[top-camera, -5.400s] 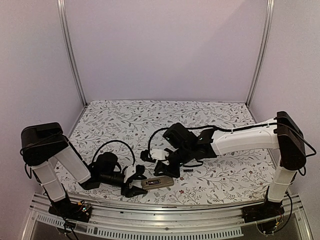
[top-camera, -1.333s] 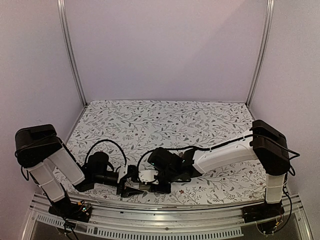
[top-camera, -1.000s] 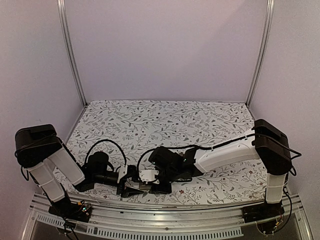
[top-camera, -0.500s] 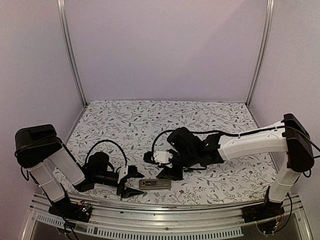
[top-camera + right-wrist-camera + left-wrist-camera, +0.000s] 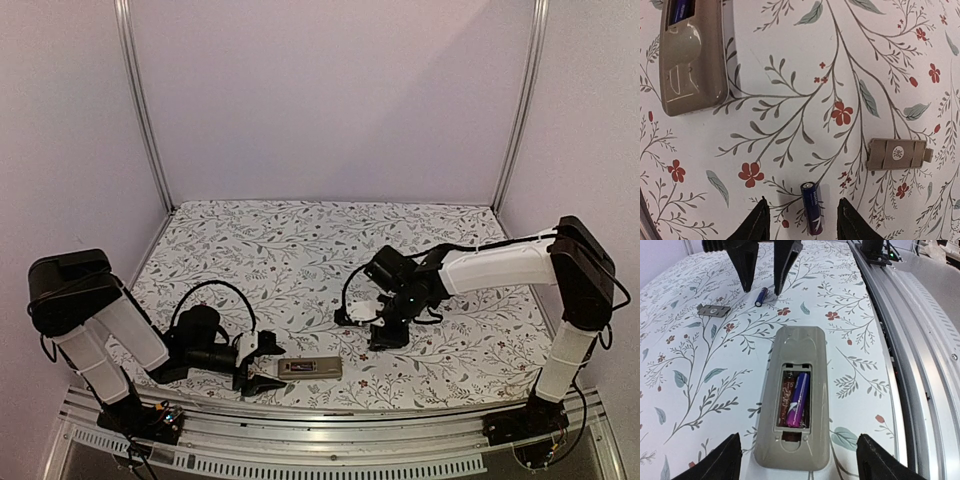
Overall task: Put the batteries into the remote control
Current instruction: Pick up the battery at the center of the board.
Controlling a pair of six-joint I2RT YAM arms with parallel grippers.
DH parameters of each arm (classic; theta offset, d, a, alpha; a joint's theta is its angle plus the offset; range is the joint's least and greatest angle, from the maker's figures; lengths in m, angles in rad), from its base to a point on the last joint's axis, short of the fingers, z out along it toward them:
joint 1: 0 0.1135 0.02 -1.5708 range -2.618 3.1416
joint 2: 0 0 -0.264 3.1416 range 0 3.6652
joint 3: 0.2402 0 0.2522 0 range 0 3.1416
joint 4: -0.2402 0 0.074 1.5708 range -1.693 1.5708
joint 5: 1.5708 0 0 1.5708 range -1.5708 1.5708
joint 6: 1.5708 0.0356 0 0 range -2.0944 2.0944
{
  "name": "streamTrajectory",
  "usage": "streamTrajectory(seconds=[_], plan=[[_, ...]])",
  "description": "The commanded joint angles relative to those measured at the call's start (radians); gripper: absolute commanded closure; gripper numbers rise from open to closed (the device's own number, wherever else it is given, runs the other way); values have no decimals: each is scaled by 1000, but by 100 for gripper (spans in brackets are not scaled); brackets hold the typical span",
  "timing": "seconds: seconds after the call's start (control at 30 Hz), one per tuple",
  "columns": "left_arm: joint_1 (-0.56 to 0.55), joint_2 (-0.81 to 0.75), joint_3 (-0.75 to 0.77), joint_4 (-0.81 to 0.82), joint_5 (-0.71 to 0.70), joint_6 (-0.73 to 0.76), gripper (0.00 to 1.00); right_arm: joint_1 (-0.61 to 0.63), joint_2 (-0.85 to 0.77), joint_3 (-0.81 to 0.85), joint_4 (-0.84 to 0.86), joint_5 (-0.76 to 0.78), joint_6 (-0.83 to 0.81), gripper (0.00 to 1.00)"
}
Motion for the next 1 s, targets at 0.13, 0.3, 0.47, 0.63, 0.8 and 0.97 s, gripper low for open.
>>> streamTrajectory(seconds=[0.13, 0.3, 0.47, 0.63, 0.8, 0.97], plan=[[-11, -17, -9, -3, 9, 5, 21, -6, 27, -11, -69, 30, -64, 57], [-11, -18, -5, -18, 5, 5, 21, -8, 78, 5, -71, 24, -66, 63], [-11, -15, -5, -18, 14, 6, 20, -10, 98, 20, -69, 14, -60, 76], [-11, -14, 0, -34, 13, 8, 21, -9, 108, 43, -75, 11, -41, 100], [-11, -18, -2, -43, 27, 26, 22, -10, 94, 80, -81, -23, -1, 100], [-11, -3, 4, -48, 3, 26, 26, -2, 61, 140, -51, -178, 67, 100]])
